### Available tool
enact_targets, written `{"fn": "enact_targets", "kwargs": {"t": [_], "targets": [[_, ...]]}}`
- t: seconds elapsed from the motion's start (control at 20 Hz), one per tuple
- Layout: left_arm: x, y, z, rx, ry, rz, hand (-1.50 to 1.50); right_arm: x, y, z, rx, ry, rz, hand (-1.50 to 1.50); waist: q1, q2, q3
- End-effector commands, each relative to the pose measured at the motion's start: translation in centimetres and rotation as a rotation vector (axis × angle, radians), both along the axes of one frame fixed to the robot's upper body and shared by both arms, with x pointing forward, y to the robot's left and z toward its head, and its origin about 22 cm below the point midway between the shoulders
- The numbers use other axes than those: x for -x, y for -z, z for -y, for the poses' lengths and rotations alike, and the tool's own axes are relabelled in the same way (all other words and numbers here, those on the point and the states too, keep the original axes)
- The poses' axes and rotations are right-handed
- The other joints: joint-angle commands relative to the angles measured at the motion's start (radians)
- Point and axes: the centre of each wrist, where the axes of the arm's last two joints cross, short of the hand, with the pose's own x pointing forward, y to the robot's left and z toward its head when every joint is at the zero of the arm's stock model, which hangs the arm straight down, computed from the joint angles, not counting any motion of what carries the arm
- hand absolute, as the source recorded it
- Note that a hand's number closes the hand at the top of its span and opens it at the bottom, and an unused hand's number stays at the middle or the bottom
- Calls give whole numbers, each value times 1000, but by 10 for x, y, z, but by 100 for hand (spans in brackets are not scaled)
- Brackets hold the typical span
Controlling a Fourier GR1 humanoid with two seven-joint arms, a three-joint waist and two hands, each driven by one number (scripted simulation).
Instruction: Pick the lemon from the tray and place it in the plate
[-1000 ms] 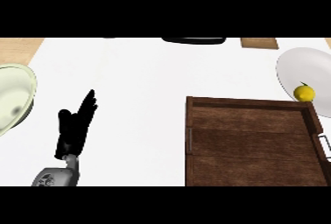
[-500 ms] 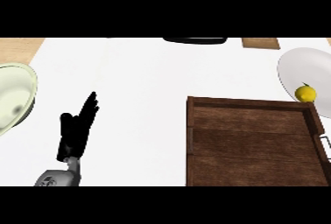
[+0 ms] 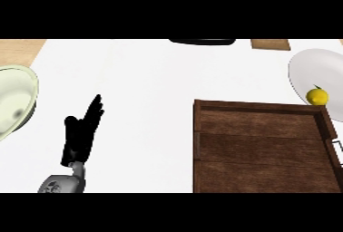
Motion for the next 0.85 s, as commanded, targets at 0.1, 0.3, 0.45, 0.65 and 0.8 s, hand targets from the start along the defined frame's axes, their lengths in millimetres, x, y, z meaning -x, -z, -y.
{"fn": "enact_targets", "kwargs": {"t": [0.1,0.3,0.45,0.65,0.8], "targets": [[-1,-1,1,0,-1,-13,0,13,1,9,-29,11,38,-150,0,2,2],[3,1,-2,-6,1,-9,0,20,14,8,-33,67,47,-150,0,2,2],[2,-2,3,0,8,1,0,19,-2,15,-13,109,46,-150,15,5,3],[1,-1,9,14,13,4,0,28,1,20,1,103,40,-150,3,5,3],[1,-1,12,10,17,7,0,34,-4,26,23,121,34,-150,2,5,3]]}}
